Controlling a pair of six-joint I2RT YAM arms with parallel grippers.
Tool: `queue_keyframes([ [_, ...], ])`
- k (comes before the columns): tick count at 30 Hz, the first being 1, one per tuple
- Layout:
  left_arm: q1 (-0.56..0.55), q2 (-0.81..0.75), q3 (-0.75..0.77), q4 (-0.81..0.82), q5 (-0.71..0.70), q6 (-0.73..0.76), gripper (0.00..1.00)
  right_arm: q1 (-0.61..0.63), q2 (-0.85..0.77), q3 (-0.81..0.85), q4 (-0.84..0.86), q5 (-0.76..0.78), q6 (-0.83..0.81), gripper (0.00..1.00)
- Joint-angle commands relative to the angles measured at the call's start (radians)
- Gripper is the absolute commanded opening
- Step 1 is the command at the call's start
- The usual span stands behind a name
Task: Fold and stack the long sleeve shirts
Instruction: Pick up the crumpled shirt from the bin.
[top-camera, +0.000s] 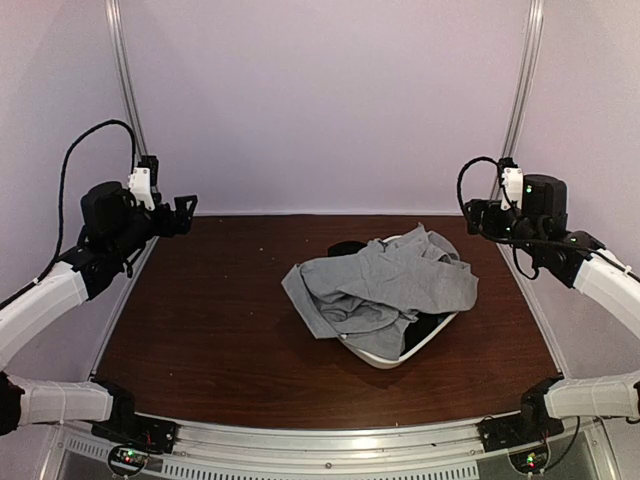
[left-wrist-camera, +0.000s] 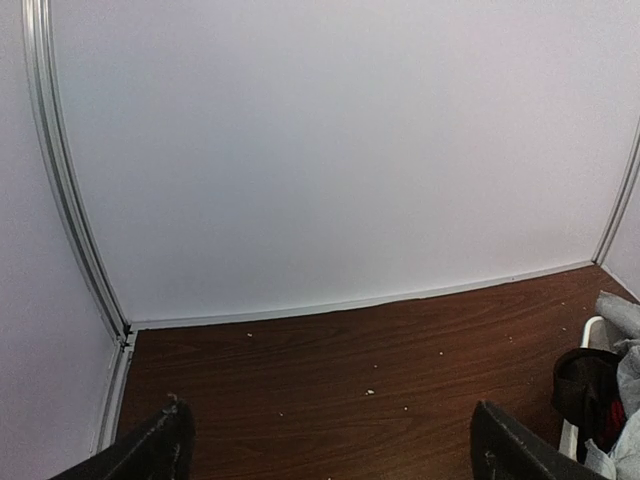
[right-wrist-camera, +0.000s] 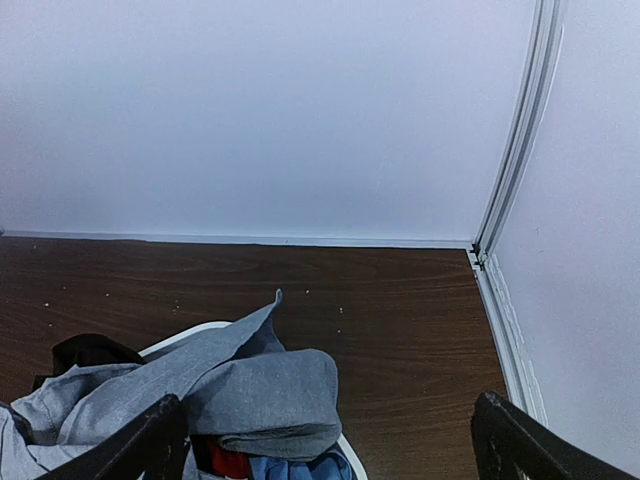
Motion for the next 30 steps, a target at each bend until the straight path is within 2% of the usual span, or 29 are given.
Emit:
queue_keyframes([
  [1, -0.003, -0.005, -0.01, 0.051, 0.019, -0.003, 0.98, 0.005, -0.007, -0.004, 0.002, 0.016, 0.005, 1.0],
  [13, -0.003, 0.013, -0.01, 0.048, 0.041, -0.011, 0.98, 0.005, 0.017, 0.075, -0.127, 0.035, 0.03, 1.0],
  [21, -0.006, 0.045, -0.004, 0.03, 0.099, -0.014, 0.98, 0.005, 0.072, 0.196, -0.435, 0.051, 0.072, 1.0],
  [25, -0.025, 0.089, 0.019, 0.004, 0.15, 0.005, 0.98, 0.011, 0.117, 0.188, -0.532, -0.057, 0.086, 1.0],
  [27, -0.051, 0.117, 0.039, -0.026, 0.179, 0.023, 0.98, 0.036, 0.12, 0.149, -0.517, -0.194, 0.087, 1.0],
  [30, -0.095, 0.148, 0.053, -0.05, 0.236, 0.047, 0.98, 0.11, 0.103, 0.08, -0.446, -0.299, 0.117, 1.0],
])
